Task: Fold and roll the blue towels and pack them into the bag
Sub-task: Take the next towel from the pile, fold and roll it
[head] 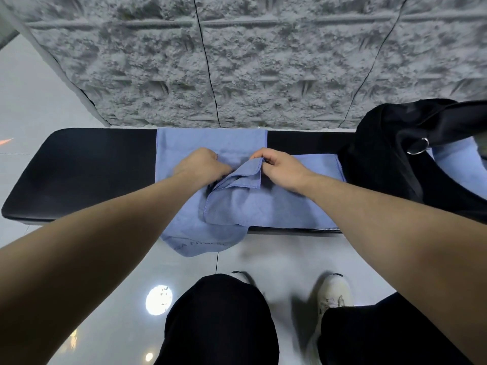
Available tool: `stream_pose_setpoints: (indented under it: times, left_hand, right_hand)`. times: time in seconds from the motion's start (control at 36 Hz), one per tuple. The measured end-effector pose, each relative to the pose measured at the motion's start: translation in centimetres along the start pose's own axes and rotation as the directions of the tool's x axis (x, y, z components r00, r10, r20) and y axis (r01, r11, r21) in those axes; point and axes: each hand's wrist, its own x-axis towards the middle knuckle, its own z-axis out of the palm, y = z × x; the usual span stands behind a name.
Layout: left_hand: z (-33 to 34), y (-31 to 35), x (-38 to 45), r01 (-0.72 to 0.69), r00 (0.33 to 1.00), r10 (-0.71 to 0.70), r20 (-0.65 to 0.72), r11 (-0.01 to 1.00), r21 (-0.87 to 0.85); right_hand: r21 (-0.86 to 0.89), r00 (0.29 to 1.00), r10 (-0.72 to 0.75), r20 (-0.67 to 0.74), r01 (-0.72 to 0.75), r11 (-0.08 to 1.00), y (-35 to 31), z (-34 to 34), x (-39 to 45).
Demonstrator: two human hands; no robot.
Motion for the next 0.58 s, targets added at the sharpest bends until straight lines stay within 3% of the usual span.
stream_pose_setpoints:
  times: [0.08,0.17,0.33,0.44,0.58]
  left_hand:
    - [-0.4,-0.2,0.3,0.040,0.998,-0.049,-0.030,0.965,-0.260]
    - [-0.6,-1.0,0.4,0.096,0.993,-0.113,-0.020,0.913,-0.396]
    - [-0.1,-1.4,0.1,0.088,0.996,-0.080,0.036,0.893,-0.442]
    - [-0.2,-1.1,0.3,0.015,0.997,-0.042,-0.062,0.921,-0.390]
    - [-0.7,-0.7,1.0,0.142,0.986,-0.164,0.031,0.728,-0.670]
  right_hand:
    - [0.005,1.000,0.011,0.000,-0.011,1.000,0.0,0.0,0.1]
    - [0.004,1.000,0.019,0.006,-0.019,1.000,0.0,-0.2,0.2]
    - [0.012,1.000,0.010,0.011,-0.010,1.000,-0.1,-0.1,0.3]
    - [0.023,1.000,0.000,0.022,-0.001,1.000,-0.2,-0.1,0.2]
    - [0.055,0.998,0.017,0.059,-0.020,0.998,-1.0,-0.1,0.0]
